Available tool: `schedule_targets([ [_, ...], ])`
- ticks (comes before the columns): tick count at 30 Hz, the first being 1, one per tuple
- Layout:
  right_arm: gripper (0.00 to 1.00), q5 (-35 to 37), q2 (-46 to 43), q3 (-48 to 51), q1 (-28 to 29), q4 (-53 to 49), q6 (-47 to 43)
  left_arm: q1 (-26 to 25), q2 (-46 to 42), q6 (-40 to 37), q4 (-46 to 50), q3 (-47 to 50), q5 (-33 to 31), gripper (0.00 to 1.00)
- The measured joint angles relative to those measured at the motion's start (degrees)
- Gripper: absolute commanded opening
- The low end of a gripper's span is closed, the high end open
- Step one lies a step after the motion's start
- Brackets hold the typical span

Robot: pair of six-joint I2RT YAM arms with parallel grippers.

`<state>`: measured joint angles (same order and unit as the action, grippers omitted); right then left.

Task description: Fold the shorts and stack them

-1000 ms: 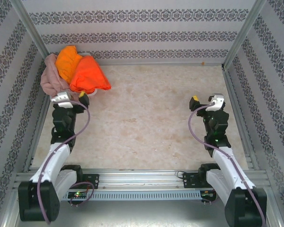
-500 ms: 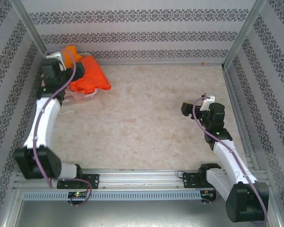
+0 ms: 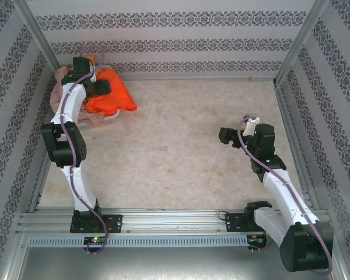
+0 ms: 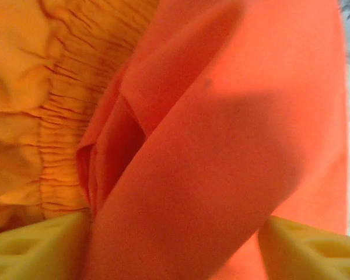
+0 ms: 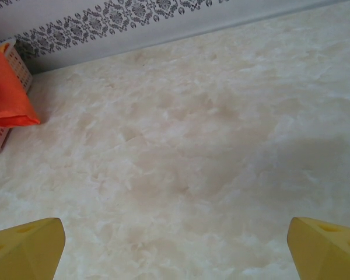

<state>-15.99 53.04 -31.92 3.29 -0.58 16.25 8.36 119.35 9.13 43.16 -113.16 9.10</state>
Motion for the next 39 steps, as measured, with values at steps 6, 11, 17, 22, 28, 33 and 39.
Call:
schedule_targets([
  [6,0.98,0.0,-3.0,0.0,0.0,-1.4,0.1,0.0,2.2,-0.2,3.6,-2.8,1.8,0.14],
  [11,0.98,0.0,-5.7,0.0,0.0,-2.0,0.1,0.0,-5.0,2.0,1.9,-2.1,5.3,0.00],
  [17,0.98,0.1,-8.4,0.0,0.0,-3.7,0.1,-0.1,-20.2,9.4,-9.1,0.3,14.5,0.00],
  [22,0.98,1.2,-10.9,-0.1,0.0,-5.4,0.1,-2.0,-26.4,19.1,-21.0,0.4,23.3,0.00],
  [28,0.98,3.2,-13.5,-2.1,0.0,-7.8,0.1,-12.1,-25.5,29.5,-32.4,0.3,31.1,0.00],
  [33,0.98,4.6,-15.6,-4.4,0.0,-9.1,0.1,-22.9,-19.9,34.8,-37.1,-3.7,34.6,0.00],
  [39,0.98,5.1,-17.7,-7.1,0.0,-11.4,0.1,-28.1,-16.1,38.7,-41.9,-0.6,35.7,0.05],
])
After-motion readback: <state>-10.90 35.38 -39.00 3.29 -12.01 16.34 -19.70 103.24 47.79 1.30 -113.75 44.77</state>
